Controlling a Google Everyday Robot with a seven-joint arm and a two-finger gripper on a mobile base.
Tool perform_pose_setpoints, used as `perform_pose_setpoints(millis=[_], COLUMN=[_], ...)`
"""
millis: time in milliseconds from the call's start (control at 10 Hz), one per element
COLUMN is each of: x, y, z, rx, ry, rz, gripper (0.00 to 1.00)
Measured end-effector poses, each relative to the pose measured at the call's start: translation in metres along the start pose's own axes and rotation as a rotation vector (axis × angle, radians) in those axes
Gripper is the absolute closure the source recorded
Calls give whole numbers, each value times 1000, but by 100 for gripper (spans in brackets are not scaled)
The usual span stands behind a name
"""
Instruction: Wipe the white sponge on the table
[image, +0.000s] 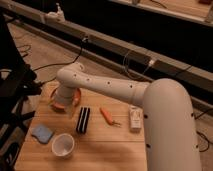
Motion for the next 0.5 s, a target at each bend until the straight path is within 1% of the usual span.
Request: perform_pose_setpoints(millis=[400, 500], x=[0, 1], y=[1, 1], z=[1, 8], rx=[-3, -6], ry=[0, -2], rz=[-1, -6], gripper=[20, 20])
